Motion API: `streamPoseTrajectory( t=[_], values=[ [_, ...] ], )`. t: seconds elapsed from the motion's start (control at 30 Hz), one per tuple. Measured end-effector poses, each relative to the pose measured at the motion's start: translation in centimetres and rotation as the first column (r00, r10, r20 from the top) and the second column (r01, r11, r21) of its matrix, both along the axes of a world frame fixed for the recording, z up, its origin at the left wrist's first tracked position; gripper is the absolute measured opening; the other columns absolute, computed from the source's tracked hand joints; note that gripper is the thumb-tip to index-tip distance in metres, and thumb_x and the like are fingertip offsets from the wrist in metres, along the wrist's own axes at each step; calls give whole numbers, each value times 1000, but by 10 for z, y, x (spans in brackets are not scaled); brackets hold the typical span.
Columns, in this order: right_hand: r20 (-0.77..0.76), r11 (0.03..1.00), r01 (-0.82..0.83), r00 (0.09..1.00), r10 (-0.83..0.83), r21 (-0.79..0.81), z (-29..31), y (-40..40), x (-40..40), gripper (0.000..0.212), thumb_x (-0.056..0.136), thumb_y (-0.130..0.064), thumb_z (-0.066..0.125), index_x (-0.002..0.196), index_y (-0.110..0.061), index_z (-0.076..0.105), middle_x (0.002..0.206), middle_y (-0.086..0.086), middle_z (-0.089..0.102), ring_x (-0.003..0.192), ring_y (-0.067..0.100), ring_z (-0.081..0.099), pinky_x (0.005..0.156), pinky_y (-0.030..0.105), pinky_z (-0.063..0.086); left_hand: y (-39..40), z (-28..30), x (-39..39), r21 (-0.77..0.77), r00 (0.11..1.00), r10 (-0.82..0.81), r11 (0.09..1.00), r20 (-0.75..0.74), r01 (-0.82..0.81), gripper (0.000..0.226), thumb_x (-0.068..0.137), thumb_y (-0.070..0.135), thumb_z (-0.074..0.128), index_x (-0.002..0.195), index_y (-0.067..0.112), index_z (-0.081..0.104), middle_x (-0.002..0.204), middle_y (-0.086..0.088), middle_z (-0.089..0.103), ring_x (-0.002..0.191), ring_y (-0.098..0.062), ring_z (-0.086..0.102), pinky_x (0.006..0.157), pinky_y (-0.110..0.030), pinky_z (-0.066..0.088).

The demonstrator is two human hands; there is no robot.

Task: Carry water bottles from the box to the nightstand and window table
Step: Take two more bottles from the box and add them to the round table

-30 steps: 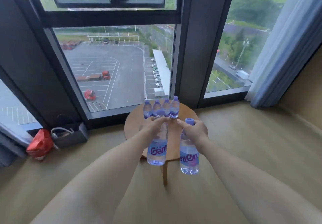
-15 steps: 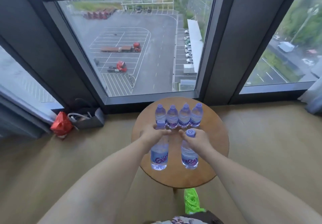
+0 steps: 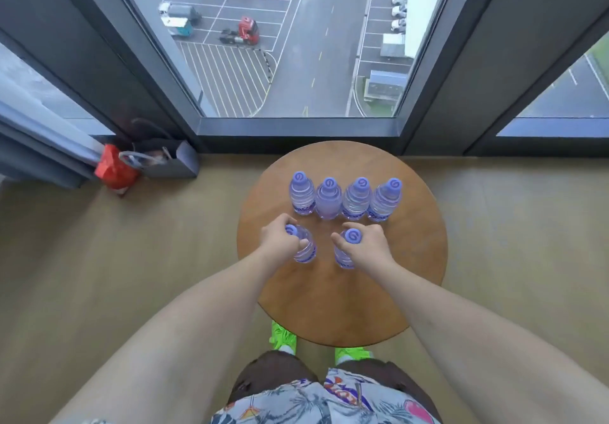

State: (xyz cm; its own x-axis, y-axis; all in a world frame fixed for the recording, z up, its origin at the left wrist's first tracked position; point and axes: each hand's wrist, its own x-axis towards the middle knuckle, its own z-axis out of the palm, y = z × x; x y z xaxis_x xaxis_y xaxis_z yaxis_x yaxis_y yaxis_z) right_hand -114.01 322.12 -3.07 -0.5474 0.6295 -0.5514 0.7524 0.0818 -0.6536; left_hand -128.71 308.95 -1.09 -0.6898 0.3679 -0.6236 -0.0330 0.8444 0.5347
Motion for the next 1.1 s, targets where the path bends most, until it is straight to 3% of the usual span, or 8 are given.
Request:
streamPoseTrajectory(
  t=[0.07, 0.23, 0.43, 0.5, 0.6, 0.7, 0.9, 1.1],
  values=[
    [43, 1000, 23, 999, -23, 14, -3, 4, -8, 58, 84, -58, 74, 133, -27, 66, 130, 12, 51, 125, 24, 53, 100, 29, 42, 5, -7, -10, -7, 1000, -7, 1000, 8, 7, 39, 82, 15, 81, 117, 20, 66, 115, -5, 65, 95, -24, 61, 85, -30, 53],
    [79, 994, 85, 993, -90, 62, -12, 15, -29, 60, 83, -61, 73, 128, -22, 69, 127, 9, 67, 122, 26, 60, 103, 35, 47, 11, -21, -32, -18, 999, -21, 1000, 41, 22, 37, 82, 19, 82, 116, 22, 66, 114, -3, 67, 99, -24, 62, 84, -29, 50],
    [84, 988, 138, 986, -143, 71, -21, 14, -38, 61, 84, -41, 80, 138, -17, 62, 139, 6, 63, 132, 24, 54, 108, 32, 40, 15, -37, -46, 12, 995, -88, 996, 43, 87, 39, 81, 22, 84, 116, 23, 67, 108, -1, 67, 98, -22, 59, 93, -33, 53],
    [84, 982, 167, 981, -175, 86, -22, 11, -39, 60, 83, -35, 82, 136, -14, 61, 135, 7, 63, 128, 25, 55, 105, 31, 41, 18, -38, -49, 39, 994, -97, 995, 46, 96, 41, 78, 22, 87, 115, 23, 69, 103, 1, 67, 94, -19, 59, 90, -32, 53],
    [64, 971, 222, 972, -228, 84, -21, 8, -40, 56, 78, -31, 87, 123, -12, 59, 116, 3, 63, 111, 22, 60, 89, 26, 42, 20, -39, -52, 75, 997, -74, 995, 30, 71, 37, 75, 19, 90, 108, 23, 72, 93, 6, 68, 92, -18, 62, 84, -28, 51],
    [46, 966, 231, 970, -238, 117, -20, 8, -42, 49, 70, -29, 93, 110, -14, 68, 110, 6, 67, 98, 22, 63, 82, 26, 44, 21, -37, -54, 109, 999, -39, 993, 22, 36, 42, 73, 16, 91, 109, 23, 70, 92, 9, 66, 91, -16, 63, 82, -26, 49],
    [74, 960, 195, 974, -213, 200, -23, 15, -50, 51, 69, -37, 93, 113, -18, 75, 106, 10, 71, 102, 28, 66, 96, 41, 53, 22, -40, -62, 147, 1000, -27, 989, -9, 28, 47, 70, 18, 94, 100, 24, 58, 87, 14, 61, 86, -16, 64, 79, -31, 55],
    [52, 945, 188, 977, -209, 268, -23, 17, -57, 48, 70, -32, 92, 112, -18, 74, 106, 9, 71, 101, 27, 65, 94, 35, 51, 29, -40, -63, 194, 997, -80, 978, -3, 79, 41, 69, 11, 92, 91, 18, 58, 89, 6, 65, 83, -17, 62, 83, -38, 58]
  ],
)
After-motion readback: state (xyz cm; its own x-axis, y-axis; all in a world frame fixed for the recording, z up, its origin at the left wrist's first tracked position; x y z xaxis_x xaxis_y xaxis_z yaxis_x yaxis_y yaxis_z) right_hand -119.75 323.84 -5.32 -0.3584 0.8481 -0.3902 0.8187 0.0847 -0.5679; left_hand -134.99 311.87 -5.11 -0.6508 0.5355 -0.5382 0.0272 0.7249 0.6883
